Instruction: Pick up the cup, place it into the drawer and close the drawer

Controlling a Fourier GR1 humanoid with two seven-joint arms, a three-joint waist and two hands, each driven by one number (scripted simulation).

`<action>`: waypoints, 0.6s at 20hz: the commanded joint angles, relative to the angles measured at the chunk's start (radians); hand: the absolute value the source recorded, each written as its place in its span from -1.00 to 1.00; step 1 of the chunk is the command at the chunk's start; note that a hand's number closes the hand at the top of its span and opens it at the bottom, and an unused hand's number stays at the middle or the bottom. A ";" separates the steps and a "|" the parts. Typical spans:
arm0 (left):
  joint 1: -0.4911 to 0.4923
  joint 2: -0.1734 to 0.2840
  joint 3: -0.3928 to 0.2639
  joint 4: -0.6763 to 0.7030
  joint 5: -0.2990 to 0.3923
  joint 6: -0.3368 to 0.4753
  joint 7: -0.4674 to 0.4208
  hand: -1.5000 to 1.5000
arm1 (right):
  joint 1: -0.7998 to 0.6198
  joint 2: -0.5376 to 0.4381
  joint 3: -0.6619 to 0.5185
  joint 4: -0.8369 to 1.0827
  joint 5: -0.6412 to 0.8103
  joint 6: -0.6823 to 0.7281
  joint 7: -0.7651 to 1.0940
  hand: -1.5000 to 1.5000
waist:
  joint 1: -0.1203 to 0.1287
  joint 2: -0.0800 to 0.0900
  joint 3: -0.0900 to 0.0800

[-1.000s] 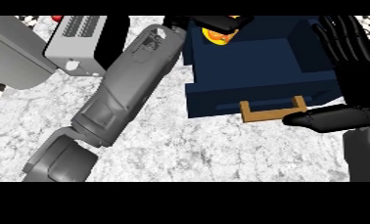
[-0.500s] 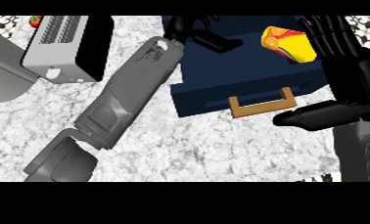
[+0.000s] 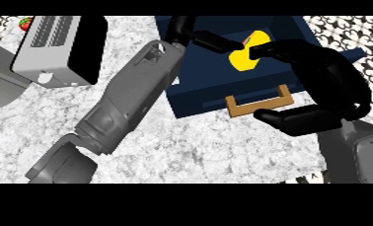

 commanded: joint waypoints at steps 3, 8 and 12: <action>-0.007 0.000 0.041 -0.048 0.119 0.006 -0.111 -1.00 | 0.012 -0.047 0.107 0.010 -0.089 0.181 0.062 1.00 | 0.016 -0.008 -0.001; -0.021 0.000 0.047 -0.025 0.155 0.059 -0.142 -1.00 | 0.047 -0.161 0.204 -0.001 0.056 0.264 0.132 1.00 | 0.080 -0.026 -0.001; 0.004 0.000 0.051 0.002 0.174 0.056 -0.175 -1.00 | 0.102 -0.201 0.226 -0.061 0.260 0.212 0.111 -1.00 | 0.116 -0.036 0.000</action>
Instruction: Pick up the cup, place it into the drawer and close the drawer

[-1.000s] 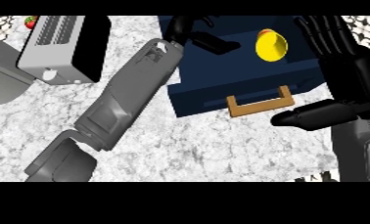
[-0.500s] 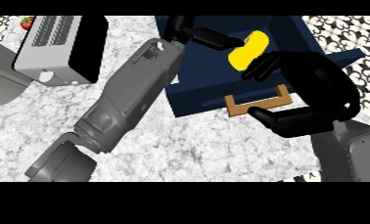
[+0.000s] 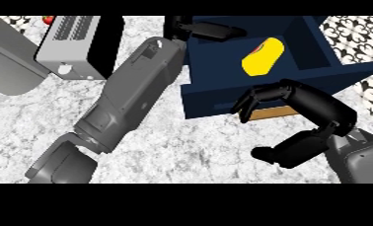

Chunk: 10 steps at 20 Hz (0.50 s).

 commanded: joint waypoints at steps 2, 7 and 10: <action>0.019 0.000 0.021 0.025 0.032 -0.015 -0.041 -1.00 | 0.023 -0.030 0.079 -0.006 0.299 -0.066 -0.046 -1.00 | 0.065 -0.005 0.001; 0.072 0.000 0.024 -0.008 0.076 -0.035 -0.080 -1.00 | 0.094 0.020 0.174 0.165 0.512 -0.191 -0.154 -1.00 | 0.099 -0.011 0.001; 0.117 0.024 0.046 -0.025 0.058 -0.107 -0.104 -1.00 | 0.073 0.036 0.205 0.349 0.596 -0.248 -0.234 -1.00 | 0.142 -0.014 0.001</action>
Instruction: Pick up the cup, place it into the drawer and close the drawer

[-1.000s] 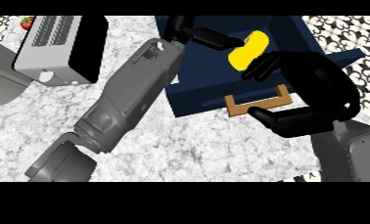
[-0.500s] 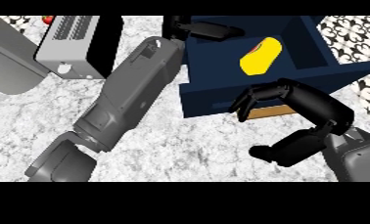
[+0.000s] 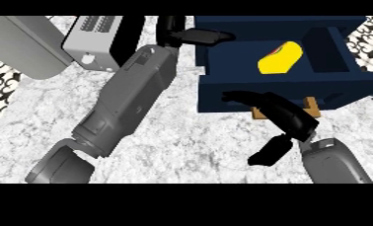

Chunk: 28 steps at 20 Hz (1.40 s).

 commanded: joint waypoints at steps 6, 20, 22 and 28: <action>0.136 0.048 0.017 -0.097 0.006 -0.070 -0.027 -1.00 | -0.219 0.066 0.030 0.566 0.201 -0.109 -0.175 1.00 | 0.083 0.000 0.001; 0.300 0.177 -0.003 -0.290 0.019 -0.186 0.055 -1.00 | -0.560 -0.009 -0.254 1.051 0.137 -0.301 -0.445 1.00 | 0.172 0.015 0.005; 0.329 0.173 -0.005 -0.301 0.020 -0.179 0.053 -1.00 | -0.600 -0.049 -0.271 1.090 0.139 -0.297 -0.445 1.00 | 0.180 0.018 0.004; 0.337 0.206 -0.015 -0.330 0.019 -0.243 0.064 -1.00 | -0.655 -0.077 -0.330 1.100 0.083 -0.276 -0.395 1.00 | 0.207 0.029 0.004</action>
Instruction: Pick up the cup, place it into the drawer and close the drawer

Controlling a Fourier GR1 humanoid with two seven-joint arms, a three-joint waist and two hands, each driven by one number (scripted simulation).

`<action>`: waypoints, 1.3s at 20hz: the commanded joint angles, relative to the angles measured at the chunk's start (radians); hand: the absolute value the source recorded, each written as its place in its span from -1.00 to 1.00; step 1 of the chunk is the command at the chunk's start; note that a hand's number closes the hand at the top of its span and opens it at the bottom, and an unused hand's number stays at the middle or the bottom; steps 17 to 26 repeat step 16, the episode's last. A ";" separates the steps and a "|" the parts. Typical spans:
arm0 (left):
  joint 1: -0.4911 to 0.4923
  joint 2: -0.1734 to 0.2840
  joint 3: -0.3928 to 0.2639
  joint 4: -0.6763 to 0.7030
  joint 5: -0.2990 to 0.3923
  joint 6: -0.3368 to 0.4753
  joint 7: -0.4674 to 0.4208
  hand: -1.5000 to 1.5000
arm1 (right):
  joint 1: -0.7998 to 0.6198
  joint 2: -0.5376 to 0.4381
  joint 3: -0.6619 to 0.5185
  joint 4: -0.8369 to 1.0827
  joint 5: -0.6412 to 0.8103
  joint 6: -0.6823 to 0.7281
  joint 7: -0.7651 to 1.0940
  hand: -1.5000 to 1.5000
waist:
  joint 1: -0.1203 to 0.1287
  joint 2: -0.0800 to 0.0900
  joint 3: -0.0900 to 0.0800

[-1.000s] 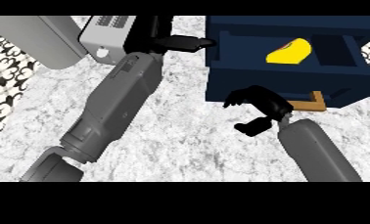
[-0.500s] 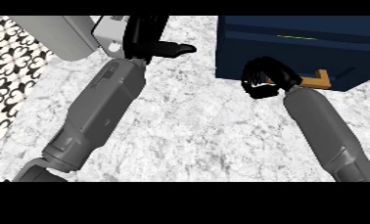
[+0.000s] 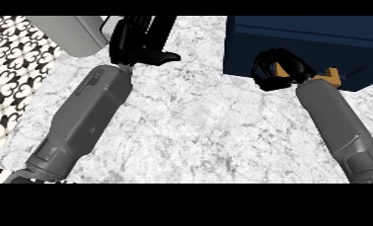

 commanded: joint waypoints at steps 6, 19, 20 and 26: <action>0.043 0.023 -0.008 -0.035 0.005 -0.047 0.010 -1.00 | -0.167 -0.133 -0.099 0.036 -0.036 -0.020 0.064 1.00 | 0.052 0.024 -0.008; 0.086 0.009 -0.019 -0.065 0.016 -0.075 0.017 -1.00 | -0.142 -0.165 -0.127 -0.009 -0.096 0.058 0.067 1.00 | 0.072 0.022 -0.008; 0.086 0.009 -0.019 -0.065 0.016 -0.075 0.017 -1.00 | -0.142 -0.165 -0.127 -0.009 -0.096 0.058 0.067 1.00 | 0.072 0.022 -0.008; 0.086 0.009 -0.019 -0.065 0.016 -0.075 0.017 -1.00 | -0.142 -0.165 -0.127 -0.009 -0.096 0.058 0.067 1.00 | 0.072 0.022 -0.008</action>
